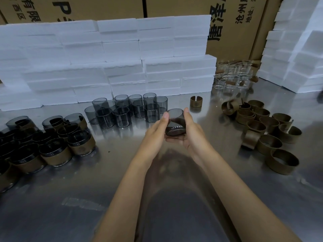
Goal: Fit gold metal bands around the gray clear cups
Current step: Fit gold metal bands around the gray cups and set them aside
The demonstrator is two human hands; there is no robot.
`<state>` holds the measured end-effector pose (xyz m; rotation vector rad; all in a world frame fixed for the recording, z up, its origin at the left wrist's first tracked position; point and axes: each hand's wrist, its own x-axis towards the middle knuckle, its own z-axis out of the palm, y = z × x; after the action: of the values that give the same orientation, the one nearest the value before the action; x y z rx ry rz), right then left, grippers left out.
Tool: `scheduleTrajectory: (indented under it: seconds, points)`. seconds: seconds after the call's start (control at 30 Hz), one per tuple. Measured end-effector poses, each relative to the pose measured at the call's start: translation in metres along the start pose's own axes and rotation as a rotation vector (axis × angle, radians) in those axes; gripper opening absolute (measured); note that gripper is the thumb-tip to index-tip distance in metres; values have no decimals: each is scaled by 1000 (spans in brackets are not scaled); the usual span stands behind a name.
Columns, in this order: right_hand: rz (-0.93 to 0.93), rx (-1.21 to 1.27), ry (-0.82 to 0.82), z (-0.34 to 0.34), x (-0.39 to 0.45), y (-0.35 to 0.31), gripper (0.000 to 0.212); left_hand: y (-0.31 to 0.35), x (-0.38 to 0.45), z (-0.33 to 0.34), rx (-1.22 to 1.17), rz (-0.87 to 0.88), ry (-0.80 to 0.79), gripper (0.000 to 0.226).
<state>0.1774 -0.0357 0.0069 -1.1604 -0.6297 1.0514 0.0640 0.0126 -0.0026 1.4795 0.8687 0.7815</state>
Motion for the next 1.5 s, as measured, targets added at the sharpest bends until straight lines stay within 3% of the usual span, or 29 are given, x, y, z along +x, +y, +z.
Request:
scheduleTrajectory:
  seconds: [0.1,0.3,0.37,0.43,0.53,0.63,0.7,0.8,0.93,1.1,1.23,1.37,1.5]
  points:
    - [-65,41,55,-3,0,1,49,1,0,-2,-28,11,46,51]
    - [-180,-59,160,-4,-1,5,29,-1,5,-3,-121,167,329,8]
    - [-207,-59,183,-3,-1,5,25,2,3,-3,-158,171,350,7]
    - [-241,-70,204,-3,-1,5,26,4,2,-2,-185,139,329,14]
    - [-251,-134,186,-3,0,7,41,2,2,1,-146,121,228,44]
    - [-150,-162,56,0,-1,9,76,3,0,2,-153,97,114,86]
    - [-86,-159,-63,1,0,9,85,4,-1,1,-144,104,75,85]
    - [-97,-172,-114,1,0,11,78,2,-1,1,-152,73,51,85]
    - [-72,-88,-100,3,-1,9,72,-2,0,-5,-195,84,-33,51]
    - [-64,-26,-75,-1,4,6,64,-1,-1,-4,-317,33,-60,51]
    - [-139,-50,-11,-4,5,10,51,0,0,-3,-320,86,79,45]
    - [-266,-138,29,-6,3,11,35,-3,4,-7,-282,140,226,17]
    - [-306,-246,86,-6,3,12,17,-2,4,-6,-286,79,201,34]
